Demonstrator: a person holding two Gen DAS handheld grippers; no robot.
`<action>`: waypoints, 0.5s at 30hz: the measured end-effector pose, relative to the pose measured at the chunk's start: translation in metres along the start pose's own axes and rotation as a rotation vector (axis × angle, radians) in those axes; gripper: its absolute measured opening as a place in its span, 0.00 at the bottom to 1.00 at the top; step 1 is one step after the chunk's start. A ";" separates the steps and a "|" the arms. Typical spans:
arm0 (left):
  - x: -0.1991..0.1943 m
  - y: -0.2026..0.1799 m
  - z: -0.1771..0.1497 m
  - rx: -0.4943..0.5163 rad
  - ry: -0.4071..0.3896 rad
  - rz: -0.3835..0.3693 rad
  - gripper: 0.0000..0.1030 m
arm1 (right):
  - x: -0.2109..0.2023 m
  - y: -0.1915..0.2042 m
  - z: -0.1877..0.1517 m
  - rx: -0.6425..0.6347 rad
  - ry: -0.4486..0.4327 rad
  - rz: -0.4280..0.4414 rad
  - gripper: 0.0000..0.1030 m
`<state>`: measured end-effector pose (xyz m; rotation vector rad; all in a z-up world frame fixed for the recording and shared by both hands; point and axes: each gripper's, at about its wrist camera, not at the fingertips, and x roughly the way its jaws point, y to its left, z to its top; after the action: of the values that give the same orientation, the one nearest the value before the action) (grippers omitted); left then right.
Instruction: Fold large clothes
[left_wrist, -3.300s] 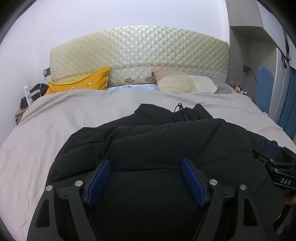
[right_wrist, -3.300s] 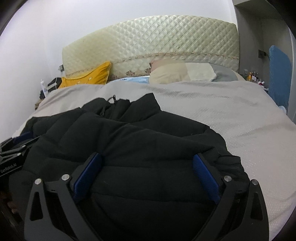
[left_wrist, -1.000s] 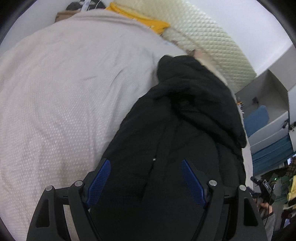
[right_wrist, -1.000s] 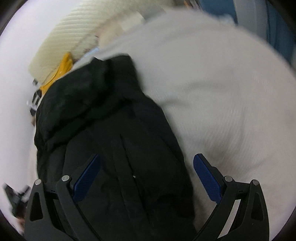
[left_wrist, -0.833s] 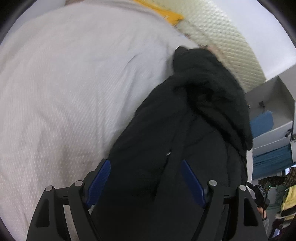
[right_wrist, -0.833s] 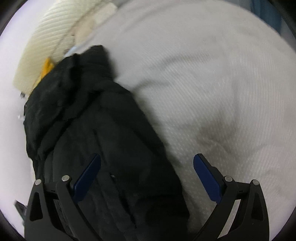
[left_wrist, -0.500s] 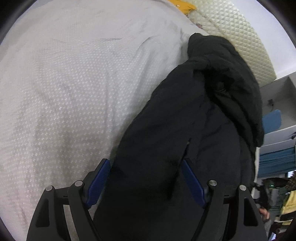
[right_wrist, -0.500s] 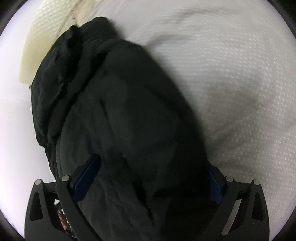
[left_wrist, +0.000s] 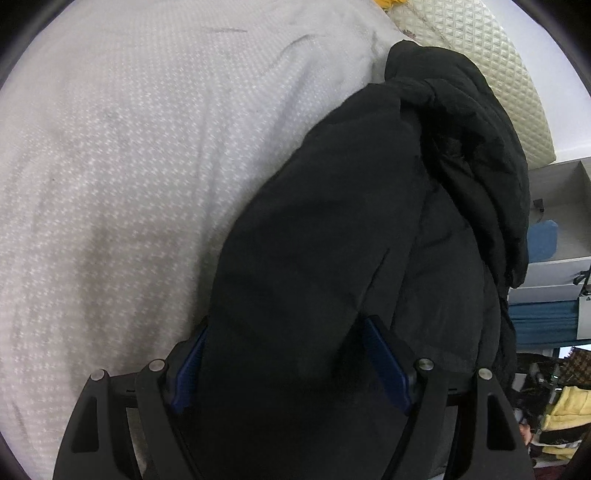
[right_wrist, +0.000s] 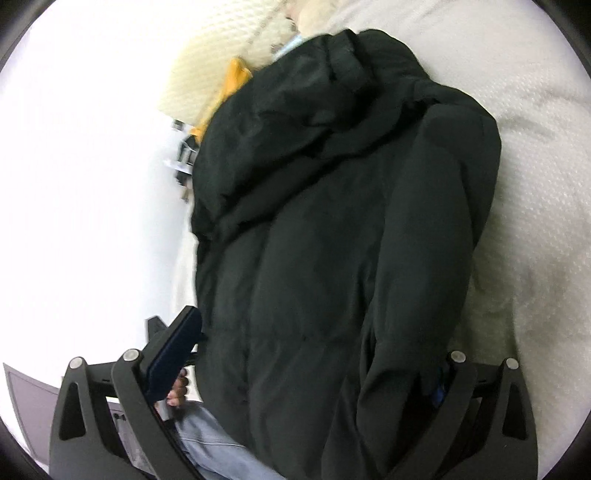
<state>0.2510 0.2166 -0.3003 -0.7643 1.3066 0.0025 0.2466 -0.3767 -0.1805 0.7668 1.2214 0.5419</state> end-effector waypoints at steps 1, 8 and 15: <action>0.000 -0.001 0.000 -0.003 0.004 -0.016 0.77 | 0.000 -0.007 0.007 0.020 0.017 -0.021 0.98; -0.001 -0.033 -0.012 0.113 0.047 -0.209 0.77 | 0.026 -0.045 0.006 0.170 0.130 -0.179 0.97; 0.001 -0.054 -0.020 0.195 0.045 -0.177 0.51 | 0.041 -0.035 0.006 0.152 0.158 -0.268 0.81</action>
<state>0.2565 0.1650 -0.2747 -0.7130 1.2568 -0.2820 0.2622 -0.3699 -0.2321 0.6825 1.4986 0.2956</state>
